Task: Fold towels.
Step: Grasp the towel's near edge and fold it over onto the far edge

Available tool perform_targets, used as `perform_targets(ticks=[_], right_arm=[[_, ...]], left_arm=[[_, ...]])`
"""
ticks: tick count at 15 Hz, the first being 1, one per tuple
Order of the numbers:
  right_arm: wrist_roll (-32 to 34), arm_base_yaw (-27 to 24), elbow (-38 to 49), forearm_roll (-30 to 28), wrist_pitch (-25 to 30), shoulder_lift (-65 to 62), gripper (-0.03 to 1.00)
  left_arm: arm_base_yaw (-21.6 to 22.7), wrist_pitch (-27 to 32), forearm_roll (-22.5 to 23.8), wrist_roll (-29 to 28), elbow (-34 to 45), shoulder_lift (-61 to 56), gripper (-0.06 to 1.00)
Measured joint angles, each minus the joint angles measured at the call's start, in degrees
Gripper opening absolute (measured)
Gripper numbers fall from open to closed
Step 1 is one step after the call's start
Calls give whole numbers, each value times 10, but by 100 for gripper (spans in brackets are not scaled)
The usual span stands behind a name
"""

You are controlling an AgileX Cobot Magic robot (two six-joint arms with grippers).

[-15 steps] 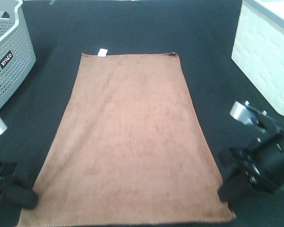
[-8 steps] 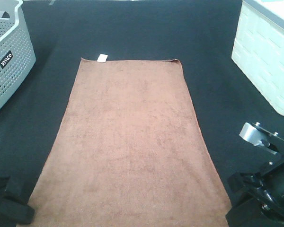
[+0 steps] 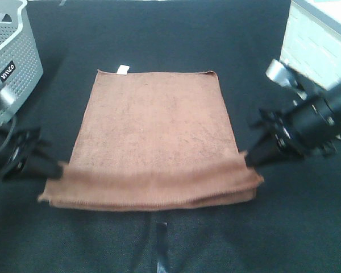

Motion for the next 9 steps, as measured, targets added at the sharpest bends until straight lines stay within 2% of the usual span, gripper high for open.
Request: perform_targets(ticks=[4,7,8,9], right_arm=[[22,0,-183,-37,28,110,0],[62,0,-367,-78,53,217,0],[74,0,-413,-91,61,248,0],[74,0,-413,-91,61,248,0]], left_arm=[[0,-5,46,-73,-148,85,0],[0,-36,50,-82,-274,159,0],[0,-39,51,-83,-311,182,0],[0,-39,51,-83,-311,182,0]])
